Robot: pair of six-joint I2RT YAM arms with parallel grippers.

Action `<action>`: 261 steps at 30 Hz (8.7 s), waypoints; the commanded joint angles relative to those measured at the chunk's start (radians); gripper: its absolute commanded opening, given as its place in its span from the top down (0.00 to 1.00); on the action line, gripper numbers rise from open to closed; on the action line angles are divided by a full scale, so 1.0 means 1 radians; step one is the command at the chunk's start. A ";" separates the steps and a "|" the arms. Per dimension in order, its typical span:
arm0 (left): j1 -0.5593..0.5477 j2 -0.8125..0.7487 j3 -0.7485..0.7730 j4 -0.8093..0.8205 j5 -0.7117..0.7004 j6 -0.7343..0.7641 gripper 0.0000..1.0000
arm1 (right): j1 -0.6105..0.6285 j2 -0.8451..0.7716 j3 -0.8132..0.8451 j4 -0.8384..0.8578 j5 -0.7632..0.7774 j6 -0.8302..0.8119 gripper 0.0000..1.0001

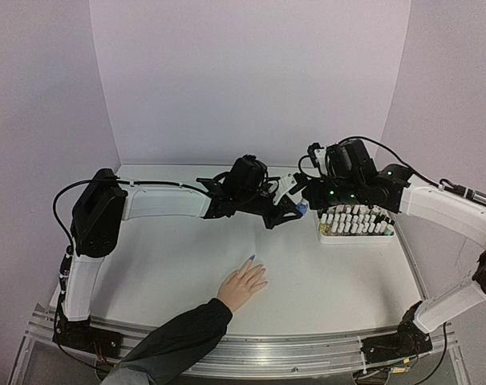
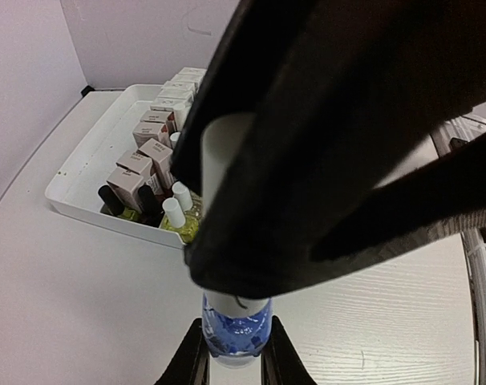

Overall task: Paint the nails
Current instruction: Screw the nail polish bottle cap onto the nail polish bottle.

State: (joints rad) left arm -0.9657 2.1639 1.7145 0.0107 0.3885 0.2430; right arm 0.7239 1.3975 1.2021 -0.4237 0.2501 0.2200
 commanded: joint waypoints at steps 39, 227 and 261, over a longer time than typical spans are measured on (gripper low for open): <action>-0.013 -0.050 0.037 0.007 0.422 0.145 1.00 | -0.060 -0.292 0.097 -0.578 -0.505 -0.666 0.20; -0.014 -0.044 0.059 0.183 0.104 -0.029 1.00 | 0.051 -0.055 -0.056 0.011 0.057 -0.179 1.00; -0.009 -0.039 0.043 0.151 0.050 0.013 1.00 | 0.114 -0.055 0.056 -0.080 0.041 -0.161 0.04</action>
State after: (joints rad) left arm -0.9563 2.1681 1.7260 0.0718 0.3925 0.2397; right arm 0.8213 1.4055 1.2472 -0.4764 0.4729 0.1994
